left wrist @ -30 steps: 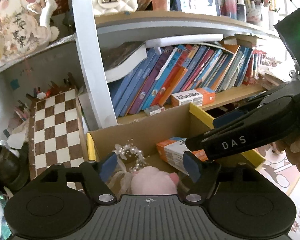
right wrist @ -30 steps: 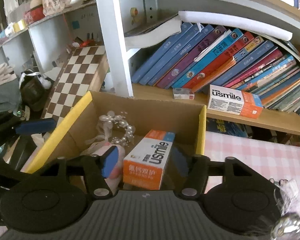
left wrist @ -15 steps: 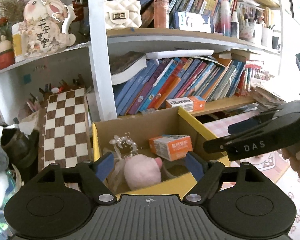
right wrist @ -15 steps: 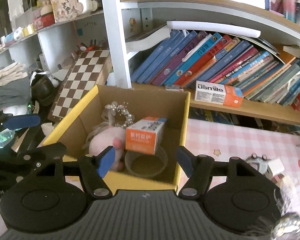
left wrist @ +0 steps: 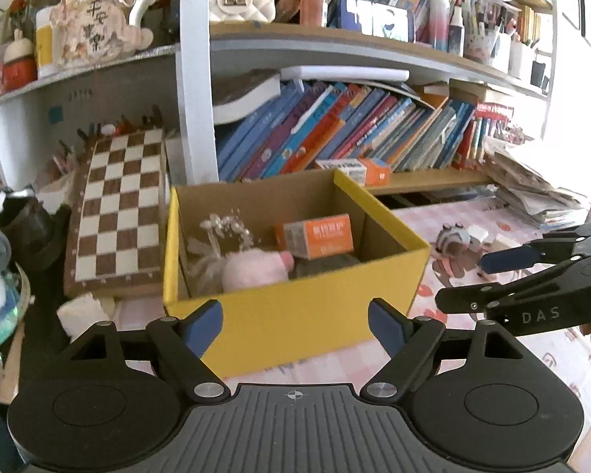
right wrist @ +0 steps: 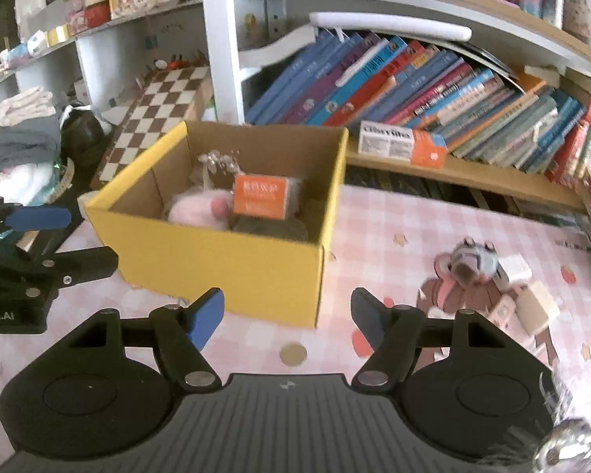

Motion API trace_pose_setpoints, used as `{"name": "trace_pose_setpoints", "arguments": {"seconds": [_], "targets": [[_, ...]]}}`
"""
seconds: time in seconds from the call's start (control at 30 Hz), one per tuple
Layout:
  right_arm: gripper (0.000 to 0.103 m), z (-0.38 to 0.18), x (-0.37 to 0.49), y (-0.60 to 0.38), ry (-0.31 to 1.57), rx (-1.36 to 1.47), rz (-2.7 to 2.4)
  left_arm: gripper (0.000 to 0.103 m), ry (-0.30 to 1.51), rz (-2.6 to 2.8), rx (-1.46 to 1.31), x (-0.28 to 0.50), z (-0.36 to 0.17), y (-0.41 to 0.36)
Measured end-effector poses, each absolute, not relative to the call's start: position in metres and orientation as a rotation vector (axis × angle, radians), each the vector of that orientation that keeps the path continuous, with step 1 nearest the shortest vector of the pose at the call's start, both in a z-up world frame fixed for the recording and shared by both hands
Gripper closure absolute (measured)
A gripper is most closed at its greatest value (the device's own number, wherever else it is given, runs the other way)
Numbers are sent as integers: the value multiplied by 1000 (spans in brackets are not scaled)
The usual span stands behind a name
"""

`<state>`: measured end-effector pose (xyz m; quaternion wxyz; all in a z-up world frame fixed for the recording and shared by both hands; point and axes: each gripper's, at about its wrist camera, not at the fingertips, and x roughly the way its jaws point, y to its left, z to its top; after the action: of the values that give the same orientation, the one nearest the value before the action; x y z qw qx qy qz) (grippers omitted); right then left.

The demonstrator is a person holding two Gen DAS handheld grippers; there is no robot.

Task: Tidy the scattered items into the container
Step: 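Withdraw both tools from the yellow box back over the desk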

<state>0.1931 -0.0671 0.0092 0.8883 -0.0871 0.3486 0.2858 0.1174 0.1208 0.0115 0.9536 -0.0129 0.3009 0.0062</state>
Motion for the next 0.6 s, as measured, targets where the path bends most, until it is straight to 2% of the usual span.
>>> {"name": "trace_pose_setpoints", "arguments": {"seconds": [0.37,0.5,0.6], "targets": [[26,-7,170,-91,732,-165,514,19,644,-6,-41,96,-2,105],[16,-10,159,-99,732,-145,476,13,653,-6,-57,90,-6,99],[14,-15,151,-103,748,-125,453,10,659,-5,-74,88,-11,94]]}}
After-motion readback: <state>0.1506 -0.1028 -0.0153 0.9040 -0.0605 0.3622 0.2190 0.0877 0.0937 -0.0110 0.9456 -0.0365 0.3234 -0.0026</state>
